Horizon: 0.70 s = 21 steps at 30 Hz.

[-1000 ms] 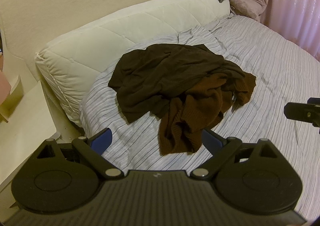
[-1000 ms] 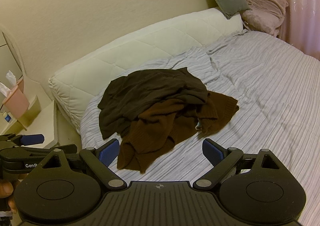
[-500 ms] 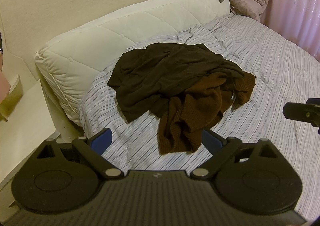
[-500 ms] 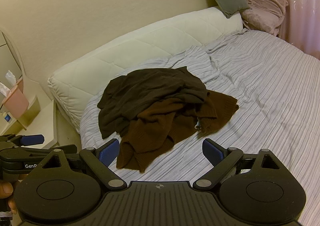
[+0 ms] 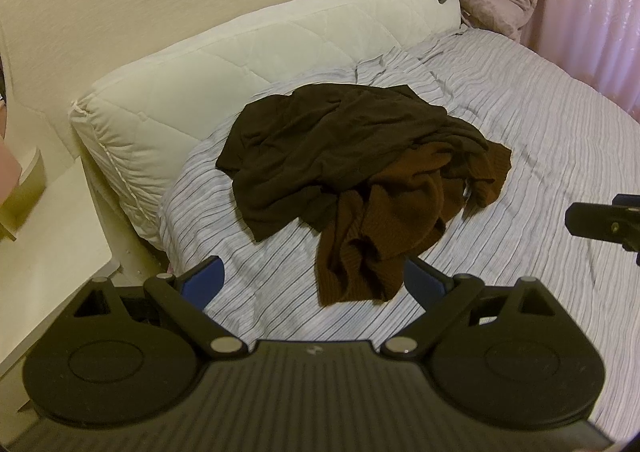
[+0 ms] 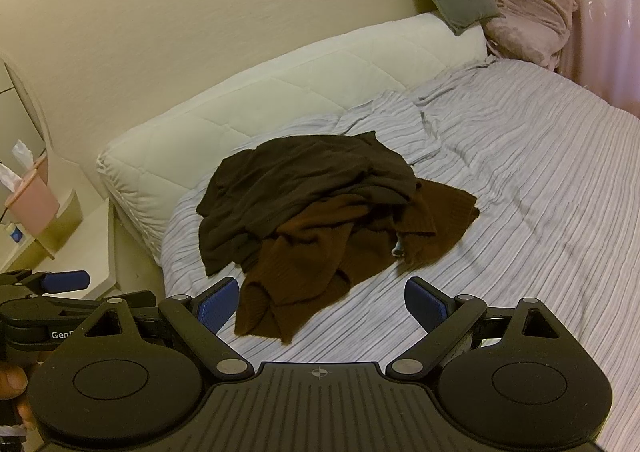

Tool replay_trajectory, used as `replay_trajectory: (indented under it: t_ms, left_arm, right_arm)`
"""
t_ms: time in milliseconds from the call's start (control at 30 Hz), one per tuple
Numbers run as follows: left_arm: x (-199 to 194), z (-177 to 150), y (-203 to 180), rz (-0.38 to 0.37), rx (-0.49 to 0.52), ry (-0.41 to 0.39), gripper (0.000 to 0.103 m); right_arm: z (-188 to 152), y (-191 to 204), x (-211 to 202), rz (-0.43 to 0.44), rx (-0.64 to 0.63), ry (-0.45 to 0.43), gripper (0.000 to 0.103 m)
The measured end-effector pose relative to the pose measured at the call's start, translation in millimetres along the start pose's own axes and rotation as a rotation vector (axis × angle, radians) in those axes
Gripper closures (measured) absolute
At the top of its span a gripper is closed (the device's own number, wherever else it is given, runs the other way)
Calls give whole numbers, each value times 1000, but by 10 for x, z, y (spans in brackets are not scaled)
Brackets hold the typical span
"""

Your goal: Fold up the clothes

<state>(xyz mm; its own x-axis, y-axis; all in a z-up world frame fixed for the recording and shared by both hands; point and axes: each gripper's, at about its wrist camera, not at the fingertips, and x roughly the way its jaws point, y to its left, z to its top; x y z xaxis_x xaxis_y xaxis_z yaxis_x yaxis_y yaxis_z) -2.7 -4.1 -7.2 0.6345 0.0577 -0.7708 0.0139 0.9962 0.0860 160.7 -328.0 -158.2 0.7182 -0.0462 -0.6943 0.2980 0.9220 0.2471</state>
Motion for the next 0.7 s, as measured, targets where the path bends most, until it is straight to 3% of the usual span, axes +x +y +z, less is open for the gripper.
replay_trajectory:
  t_ms: [400, 700]
  left_arm:
    - [-28, -66, -58, 2, -8, 7, 8]
    - [-157, -196, -117, 0, -18, -37, 9]
  right_arm:
    - [-38, -85, 0, 15, -2, 16, 11]
    - [-71, -269, -119, 21, -52, 15, 11]
